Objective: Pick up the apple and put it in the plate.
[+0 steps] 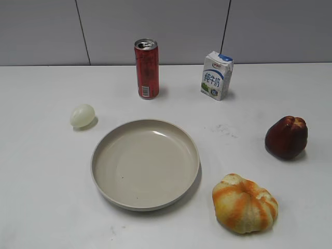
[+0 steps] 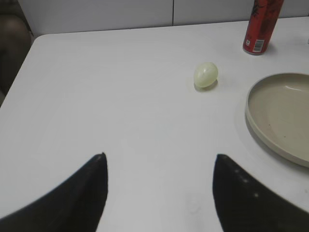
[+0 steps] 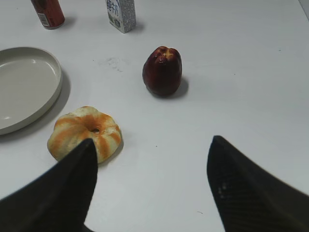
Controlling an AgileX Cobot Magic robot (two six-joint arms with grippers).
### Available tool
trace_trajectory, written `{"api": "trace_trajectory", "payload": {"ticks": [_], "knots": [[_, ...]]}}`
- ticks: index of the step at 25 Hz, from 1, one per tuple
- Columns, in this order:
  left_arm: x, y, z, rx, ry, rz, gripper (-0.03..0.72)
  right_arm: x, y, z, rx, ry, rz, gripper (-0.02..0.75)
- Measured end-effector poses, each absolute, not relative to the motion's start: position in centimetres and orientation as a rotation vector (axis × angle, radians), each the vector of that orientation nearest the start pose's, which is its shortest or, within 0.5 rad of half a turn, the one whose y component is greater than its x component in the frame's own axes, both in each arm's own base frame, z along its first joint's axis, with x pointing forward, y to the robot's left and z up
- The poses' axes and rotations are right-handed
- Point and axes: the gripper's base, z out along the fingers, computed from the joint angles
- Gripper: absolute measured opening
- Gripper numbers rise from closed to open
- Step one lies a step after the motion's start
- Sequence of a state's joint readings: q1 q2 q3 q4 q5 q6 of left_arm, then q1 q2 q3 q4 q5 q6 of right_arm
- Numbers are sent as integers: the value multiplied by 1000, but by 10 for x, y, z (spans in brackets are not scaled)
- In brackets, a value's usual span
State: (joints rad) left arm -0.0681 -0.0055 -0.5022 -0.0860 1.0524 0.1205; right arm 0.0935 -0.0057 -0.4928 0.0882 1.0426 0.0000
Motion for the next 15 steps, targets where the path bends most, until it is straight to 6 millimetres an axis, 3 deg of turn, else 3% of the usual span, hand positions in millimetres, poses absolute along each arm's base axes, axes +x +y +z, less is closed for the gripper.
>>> {"api": "trace_trajectory", "payload": {"ticks": [11, 15], "knots": [[-6, -6, 279, 195, 2017, -70, 521, -5, 7, 277, -98, 2026, 166, 570], [-6, -6, 279, 195, 2017, -70, 521, -5, 7, 278, -97, 2020, 167, 622]]}}
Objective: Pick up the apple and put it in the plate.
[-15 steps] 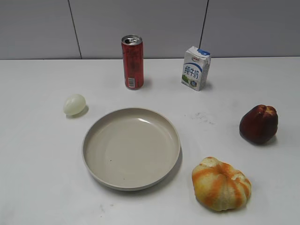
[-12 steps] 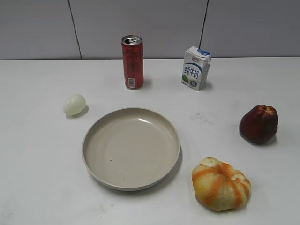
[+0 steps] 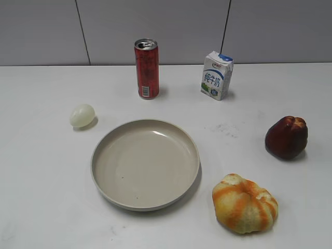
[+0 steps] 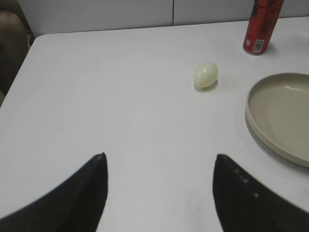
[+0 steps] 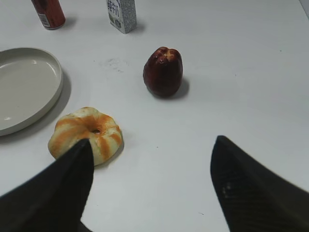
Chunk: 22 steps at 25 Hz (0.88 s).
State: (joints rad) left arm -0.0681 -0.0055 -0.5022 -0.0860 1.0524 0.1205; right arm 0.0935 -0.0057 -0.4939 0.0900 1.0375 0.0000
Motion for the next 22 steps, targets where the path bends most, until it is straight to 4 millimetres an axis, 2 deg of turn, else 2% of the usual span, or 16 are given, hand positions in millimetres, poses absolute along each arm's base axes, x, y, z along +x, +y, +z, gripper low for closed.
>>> {"api": "trace_trajectory", "payload": {"ticks": [4, 8, 17, 22], "knots": [[-6, -6, 279, 195, 2017, -70, 521, -4, 7, 285, -93, 1965, 169, 641], [-6, -6, 279, 195, 2017, -70, 521, 10, 7, 295, -82, 1926, 169, 642], [-6, -6, 279, 195, 2017, -70, 521, 66, 12, 301, -66, 2069, 164, 626], [-6, -6, 279, 195, 2017, -70, 521, 105, 17, 308, -57, 2209, 177, 613]]}}
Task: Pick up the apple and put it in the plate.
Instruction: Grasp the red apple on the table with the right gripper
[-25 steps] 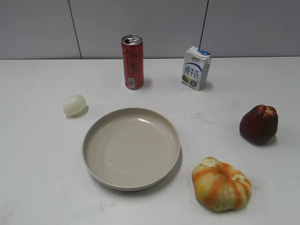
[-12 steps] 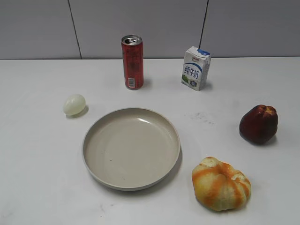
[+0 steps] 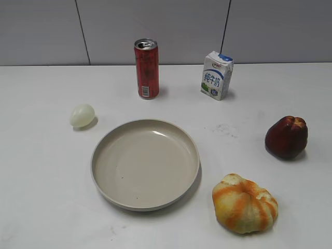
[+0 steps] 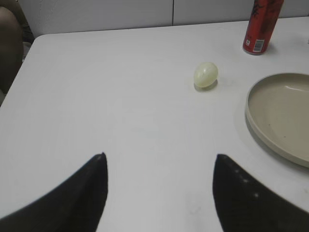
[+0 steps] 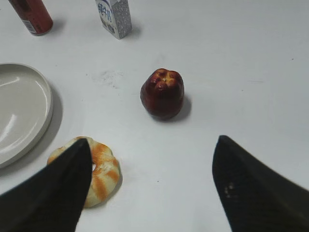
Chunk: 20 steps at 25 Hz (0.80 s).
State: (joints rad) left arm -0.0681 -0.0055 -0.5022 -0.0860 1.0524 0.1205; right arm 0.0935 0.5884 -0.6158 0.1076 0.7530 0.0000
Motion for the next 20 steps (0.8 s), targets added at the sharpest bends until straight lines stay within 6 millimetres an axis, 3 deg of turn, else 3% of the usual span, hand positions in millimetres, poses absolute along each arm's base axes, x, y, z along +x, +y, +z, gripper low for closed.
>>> {"api": "trace_trajectory", "payload": {"ticks": [9, 15, 20], "knots": [[-6, -6, 279, 195, 2017, -70, 521, 203, 31, 304, -9, 2497, 253, 595], [-6, -6, 279, 195, 2017, -70, 521, 274, 35, 271, 0, 2679, 206, 606], [-6, -6, 279, 195, 2017, -70, 521, 322, 36, 235, 8, 2810, 160, 607]]}}
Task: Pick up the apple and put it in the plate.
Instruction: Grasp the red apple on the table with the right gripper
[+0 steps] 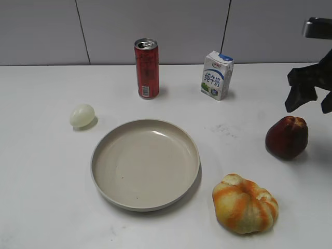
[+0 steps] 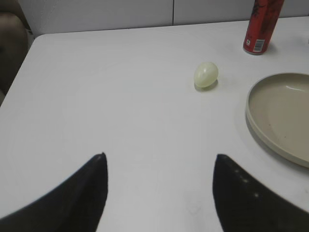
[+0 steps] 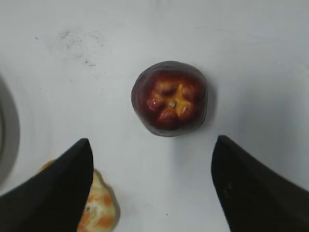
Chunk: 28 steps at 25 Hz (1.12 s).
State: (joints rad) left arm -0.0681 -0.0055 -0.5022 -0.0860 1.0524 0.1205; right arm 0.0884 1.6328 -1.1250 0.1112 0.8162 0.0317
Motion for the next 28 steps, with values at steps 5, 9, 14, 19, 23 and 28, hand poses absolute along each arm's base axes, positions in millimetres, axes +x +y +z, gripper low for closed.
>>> {"api": "trace_trajectory", "payload": {"ticks": [5, 9, 14, 19, 23, 28], "knots": [[-6, -6, 279, 195, 2017, -70, 521, 351, 35, 197, 21, 2912, 133, 607], [-6, -6, 279, 195, 2017, -70, 521, 360, 35, 176, 26, 2969, 106, 607], [-6, -6, 279, 195, 2017, -70, 521, 363, 34, 161, 37, 3010, 80, 605], [-6, -6, 279, 195, 2017, -70, 526, 365, 34, 159, 38, 3021, 78, 575], [-6, -6, 279, 195, 2017, -70, 526, 366, 34, 161, 38, 3021, 80, 575], [-6, -6, 279, 195, 2017, -70, 526, 369, 57, 186, -28, 3001, 166, 573]]}}
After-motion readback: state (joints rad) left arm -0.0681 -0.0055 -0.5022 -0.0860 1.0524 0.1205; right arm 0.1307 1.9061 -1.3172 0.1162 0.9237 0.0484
